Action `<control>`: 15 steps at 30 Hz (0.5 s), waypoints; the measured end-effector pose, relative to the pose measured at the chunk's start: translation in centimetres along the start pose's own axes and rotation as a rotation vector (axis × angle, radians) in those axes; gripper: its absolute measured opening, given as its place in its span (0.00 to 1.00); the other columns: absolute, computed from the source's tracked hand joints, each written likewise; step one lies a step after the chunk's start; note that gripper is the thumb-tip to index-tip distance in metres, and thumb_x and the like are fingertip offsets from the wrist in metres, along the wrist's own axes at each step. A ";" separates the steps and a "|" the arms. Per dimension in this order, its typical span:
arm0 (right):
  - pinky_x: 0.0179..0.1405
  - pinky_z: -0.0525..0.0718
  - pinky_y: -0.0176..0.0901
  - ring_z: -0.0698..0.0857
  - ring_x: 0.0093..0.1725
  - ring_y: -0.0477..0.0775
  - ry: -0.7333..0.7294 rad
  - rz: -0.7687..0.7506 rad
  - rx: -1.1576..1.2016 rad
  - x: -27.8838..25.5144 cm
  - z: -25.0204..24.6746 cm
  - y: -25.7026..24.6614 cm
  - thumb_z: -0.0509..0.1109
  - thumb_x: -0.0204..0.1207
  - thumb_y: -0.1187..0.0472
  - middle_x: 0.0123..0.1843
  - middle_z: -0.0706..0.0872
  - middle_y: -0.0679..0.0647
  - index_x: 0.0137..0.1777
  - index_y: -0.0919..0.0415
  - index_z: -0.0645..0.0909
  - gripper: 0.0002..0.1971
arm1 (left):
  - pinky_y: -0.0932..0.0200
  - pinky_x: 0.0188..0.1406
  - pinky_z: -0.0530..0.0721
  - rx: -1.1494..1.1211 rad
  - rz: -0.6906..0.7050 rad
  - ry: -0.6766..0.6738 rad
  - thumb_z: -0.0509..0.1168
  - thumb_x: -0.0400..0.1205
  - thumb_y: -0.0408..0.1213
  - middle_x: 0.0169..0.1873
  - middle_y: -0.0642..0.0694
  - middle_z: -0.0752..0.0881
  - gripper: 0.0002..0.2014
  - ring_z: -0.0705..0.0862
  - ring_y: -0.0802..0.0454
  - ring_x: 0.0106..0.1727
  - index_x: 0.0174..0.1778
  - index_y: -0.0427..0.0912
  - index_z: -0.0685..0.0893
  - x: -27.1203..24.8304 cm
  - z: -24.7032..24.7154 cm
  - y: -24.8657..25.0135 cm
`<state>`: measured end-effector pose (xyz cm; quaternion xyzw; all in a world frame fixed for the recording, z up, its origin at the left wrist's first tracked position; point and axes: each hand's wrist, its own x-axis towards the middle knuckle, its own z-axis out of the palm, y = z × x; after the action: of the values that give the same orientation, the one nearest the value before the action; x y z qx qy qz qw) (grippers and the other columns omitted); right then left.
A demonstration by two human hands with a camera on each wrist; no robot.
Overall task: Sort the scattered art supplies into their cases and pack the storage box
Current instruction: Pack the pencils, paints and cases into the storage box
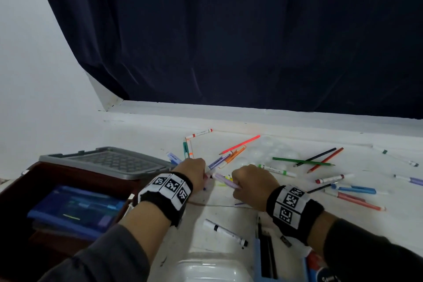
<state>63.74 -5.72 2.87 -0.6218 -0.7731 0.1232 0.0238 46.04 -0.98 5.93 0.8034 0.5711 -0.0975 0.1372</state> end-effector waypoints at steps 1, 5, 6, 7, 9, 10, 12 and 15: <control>0.33 0.73 0.45 0.80 0.39 0.60 0.052 0.019 0.086 -0.7 -0.7 0.0 0.70 0.70 0.57 0.39 0.82 0.55 0.38 0.57 0.77 0.05 | 0.49 0.55 0.83 -0.073 0.019 0.065 0.61 0.87 0.42 0.58 0.37 0.86 0.10 0.85 0.41 0.54 0.58 0.39 0.79 -0.6 -0.7 0.2; 0.34 0.79 0.46 0.82 0.35 0.52 0.290 0.059 0.411 -4.2 -3.4 -0.3 0.75 0.67 0.56 0.34 0.85 0.49 0.38 0.52 0.77 0.08 | 0.60 0.43 0.85 -0.468 0.150 0.325 0.64 0.86 0.37 0.44 0.49 0.90 0.06 0.89 0.47 0.40 0.58 0.48 0.81 -4.2 -3.0 1.1; 0.31 0.79 0.42 0.82 0.31 0.50 0.335 0.055 0.497 -5.2 -4.2 -0.7 0.76 0.68 0.58 0.34 0.85 0.49 0.40 0.50 0.76 0.09 | 0.62 0.40 0.84 -0.565 0.191 0.382 0.66 0.85 0.36 0.42 0.51 0.89 0.07 0.89 0.49 0.41 0.57 0.52 0.82 -5.3 -3.5 1.2; 0.28 0.79 0.38 0.82 0.27 0.49 0.362 0.048 0.598 -6.2 -5.0 -1.2 0.77 0.69 0.61 0.33 0.85 0.50 0.45 0.50 0.76 0.11 | 0.62 0.41 0.84 -0.655 0.231 0.427 0.67 0.84 0.35 0.42 0.52 0.89 0.09 0.89 0.52 0.42 0.55 0.55 0.82 -6.3 -4.0 1.2; 0.26 0.80 0.37 0.83 0.24 0.52 0.384 0.030 0.781 -8.2 -6.1 -2.3 0.76 0.71 0.67 0.35 0.86 0.54 0.56 0.50 0.74 0.19 | 0.60 0.45 0.85 -0.831 0.295 0.480 0.69 0.83 0.35 0.44 0.52 0.90 0.11 0.89 0.55 0.45 0.54 0.58 0.82 -8.4 -4.6 1.3; 0.27 0.83 0.40 0.85 0.25 0.56 0.390 0.025 0.852 -9.2 -6.5 -3.0 0.76 0.71 0.69 0.37 0.87 0.55 0.61 0.49 0.71 0.24 | 0.61 0.45 0.84 -0.916 0.316 0.498 0.70 0.83 0.35 0.45 0.52 0.91 0.11 0.90 0.56 0.46 0.54 0.57 0.82 -9.4 -4.9 1.4; 0.29 0.88 0.48 0.88 0.28 0.62 0.395 0.023 0.959 -10.9 -6.8 -4.2 0.75 0.72 0.72 0.39 0.87 0.59 0.67 0.46 0.65 0.31 | 0.67 0.42 0.81 -1.073 0.358 0.509 0.70 0.83 0.32 0.46 0.51 0.92 0.10 0.90 0.58 0.45 0.55 0.53 0.83 -11.6 -4.9 1.4; 0.31 0.90 0.58 0.89 0.30 0.67 0.396 0.059 1.067 -12.9 -6.0 -5.6 0.73 0.71 0.76 0.40 0.87 0.64 0.68 0.40 0.63 0.37 | 0.62 0.45 0.81 -1.237 0.439 0.493 0.68 0.83 0.26 0.47 0.48 0.93 0.10 0.89 0.54 0.49 0.56 0.44 0.82 -14.6 -4.0 0.9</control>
<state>62.47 -18.37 11.44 -0.5561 -0.5669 0.3783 0.4756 42.10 -12.96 14.36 0.6733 0.3610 0.4603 0.4521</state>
